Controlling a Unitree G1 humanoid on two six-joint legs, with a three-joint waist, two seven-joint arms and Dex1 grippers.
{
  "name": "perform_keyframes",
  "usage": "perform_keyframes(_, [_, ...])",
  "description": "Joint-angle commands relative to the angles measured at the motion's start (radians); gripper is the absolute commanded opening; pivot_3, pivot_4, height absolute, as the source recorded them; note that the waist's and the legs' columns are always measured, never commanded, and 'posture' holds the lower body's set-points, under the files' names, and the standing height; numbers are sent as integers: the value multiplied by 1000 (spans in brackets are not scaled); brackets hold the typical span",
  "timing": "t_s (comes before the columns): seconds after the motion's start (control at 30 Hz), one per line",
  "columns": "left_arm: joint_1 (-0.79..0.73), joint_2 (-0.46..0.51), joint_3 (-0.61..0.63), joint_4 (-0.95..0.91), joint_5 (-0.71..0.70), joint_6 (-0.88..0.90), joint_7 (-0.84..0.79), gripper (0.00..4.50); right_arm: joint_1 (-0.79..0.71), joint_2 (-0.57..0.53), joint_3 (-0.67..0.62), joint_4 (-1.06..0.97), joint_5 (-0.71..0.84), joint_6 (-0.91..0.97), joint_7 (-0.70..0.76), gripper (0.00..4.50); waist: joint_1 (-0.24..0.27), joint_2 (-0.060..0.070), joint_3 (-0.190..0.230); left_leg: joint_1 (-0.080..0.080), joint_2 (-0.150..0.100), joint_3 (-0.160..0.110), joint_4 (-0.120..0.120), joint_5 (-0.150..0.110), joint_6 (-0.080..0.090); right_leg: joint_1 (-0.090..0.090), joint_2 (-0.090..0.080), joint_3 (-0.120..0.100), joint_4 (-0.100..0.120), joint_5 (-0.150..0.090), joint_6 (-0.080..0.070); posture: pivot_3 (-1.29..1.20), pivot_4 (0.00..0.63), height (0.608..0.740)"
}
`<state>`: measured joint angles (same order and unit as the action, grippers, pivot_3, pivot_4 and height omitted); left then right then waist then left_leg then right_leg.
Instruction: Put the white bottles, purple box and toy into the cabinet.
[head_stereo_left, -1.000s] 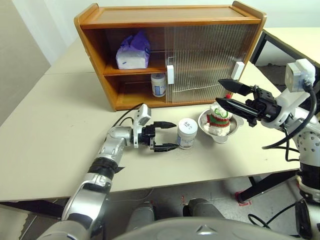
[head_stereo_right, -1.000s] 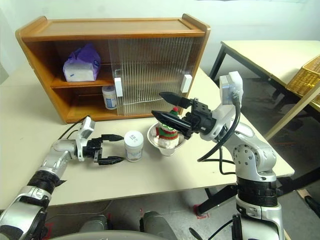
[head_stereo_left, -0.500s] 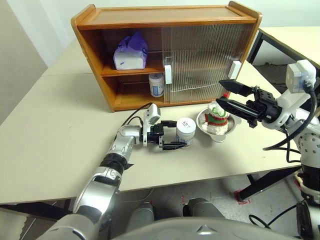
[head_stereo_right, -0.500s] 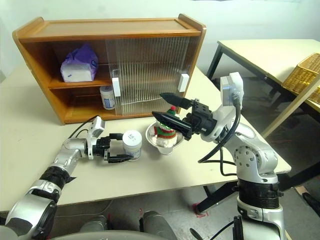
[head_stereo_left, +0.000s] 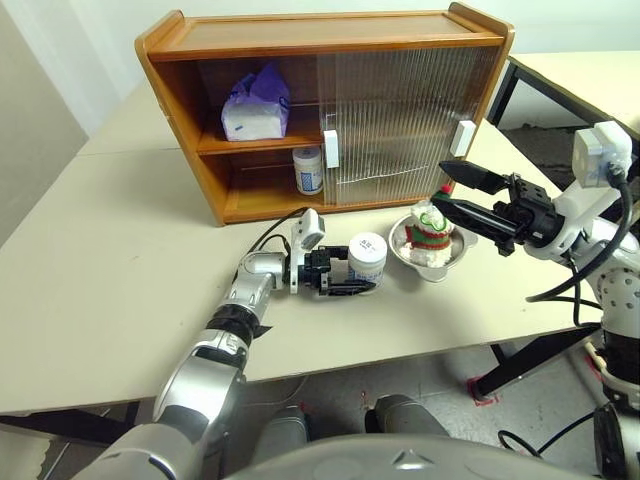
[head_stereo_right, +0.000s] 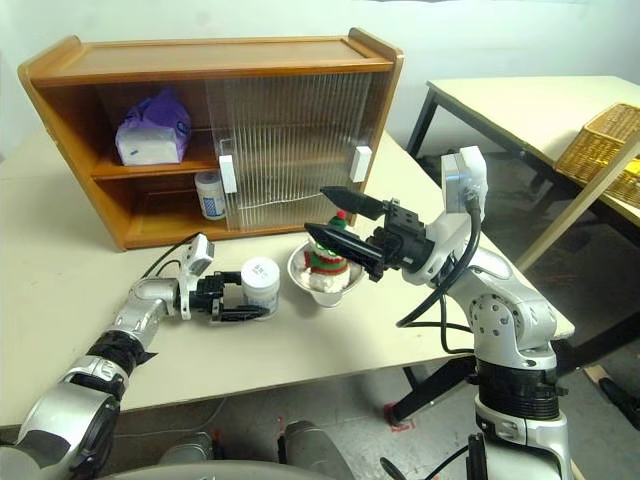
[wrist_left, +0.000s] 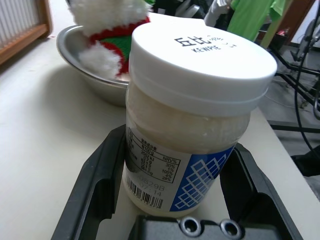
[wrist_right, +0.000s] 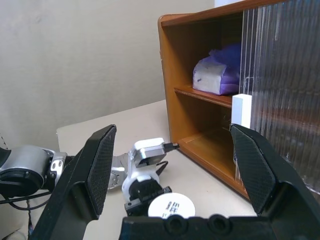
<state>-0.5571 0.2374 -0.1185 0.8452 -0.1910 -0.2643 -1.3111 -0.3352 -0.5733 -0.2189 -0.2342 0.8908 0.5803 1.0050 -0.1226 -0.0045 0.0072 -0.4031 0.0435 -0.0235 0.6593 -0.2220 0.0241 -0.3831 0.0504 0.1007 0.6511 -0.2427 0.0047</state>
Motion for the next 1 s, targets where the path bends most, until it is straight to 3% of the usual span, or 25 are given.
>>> perform_keyframes(0.03, [22, 27, 55, -74, -40, 36, 40, 3081, -10, -4, -1, -6, 0, -5, 0, 4500, -6, 0, 0, 0, -1, 0, 0, 0, 0, 0, 1, 0, 0, 0, 0, -181, 0, 740])
perform_keyframes(0.23, [69, 59, 124, -189, -75, 122, 160, 3081, -16, 8, 11, 6, -6, -11, 7, 4500, -7, 1, 0, -1, -4, 1, 0, 0, 0, -1, 4, 0, -1, 0, 0, -165, 0, 740])
perform_keyframes(0.5, [40, 48, 220, -226, -75, 215, 440, 3081, -32, 20, 22, 26, -14, -18, 16, 4500, 1, 1, 0, -2, -5, 2, 0, 1, 1, -2, 4, 0, -1, 0, 0, -152, 0, 740])
perform_keyframes(1.0, [-108, 65, 264, -13, -13, 186, 710, 3081, -25, 21, 17, 20, -16, -20, 15, 4500, 14, 1, 0, -2, -6, 3, 1, 1, 1, -2, 5, -1, -1, 2, -2, -161, 0, 740])
